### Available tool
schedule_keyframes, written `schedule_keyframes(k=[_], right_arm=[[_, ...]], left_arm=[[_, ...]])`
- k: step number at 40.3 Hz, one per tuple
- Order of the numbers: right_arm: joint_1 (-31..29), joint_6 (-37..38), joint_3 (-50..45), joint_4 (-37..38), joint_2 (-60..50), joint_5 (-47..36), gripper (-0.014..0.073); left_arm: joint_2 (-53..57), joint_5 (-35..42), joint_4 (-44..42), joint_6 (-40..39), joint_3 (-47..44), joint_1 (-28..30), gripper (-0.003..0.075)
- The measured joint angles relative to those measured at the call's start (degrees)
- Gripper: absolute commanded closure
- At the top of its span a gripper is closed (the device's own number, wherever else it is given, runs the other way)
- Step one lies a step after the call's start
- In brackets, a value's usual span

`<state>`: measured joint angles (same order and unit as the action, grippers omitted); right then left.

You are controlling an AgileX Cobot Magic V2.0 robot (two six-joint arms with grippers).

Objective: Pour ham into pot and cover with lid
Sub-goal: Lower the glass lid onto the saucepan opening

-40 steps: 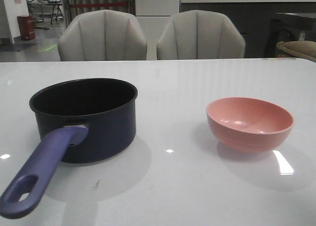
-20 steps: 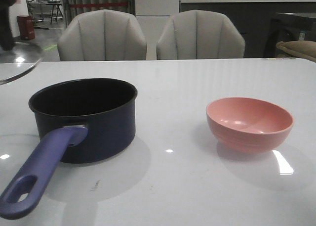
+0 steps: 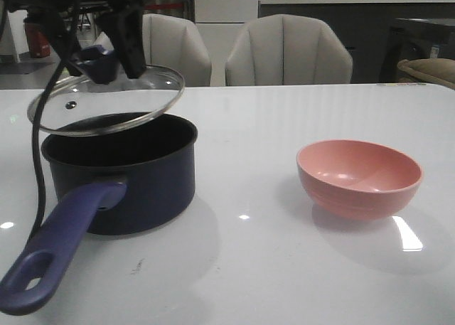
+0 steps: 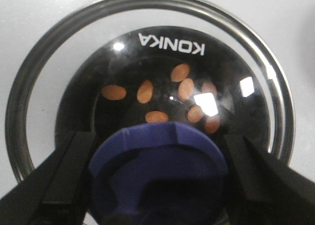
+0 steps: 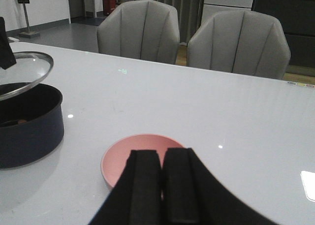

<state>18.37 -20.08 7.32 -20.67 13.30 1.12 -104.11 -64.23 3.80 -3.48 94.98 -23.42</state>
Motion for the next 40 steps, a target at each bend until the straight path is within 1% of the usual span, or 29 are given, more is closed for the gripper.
schedule_keyframes(k=[10, 17, 40], right_arm=[[0.00, 0.00, 0.00, 0.00, 0.00, 0.00, 0.0445], [0.00, 0.00, 0.00, 0.00, 0.00, 0.00, 0.0445], [0.00, 0.00, 0.00, 0.00, 0.00, 0.00, 0.0445]], left_arm=[[-4.91, -3.29, 0.00, 0.00, 3.93, -1.83, 0.0349], [-6.94, -6.51, -2.43, 0.00, 5.87, -1.92, 0.0349], [-7.52, -6.98, -2.23, 0.00, 6.08, -1.95, 0.0349]])
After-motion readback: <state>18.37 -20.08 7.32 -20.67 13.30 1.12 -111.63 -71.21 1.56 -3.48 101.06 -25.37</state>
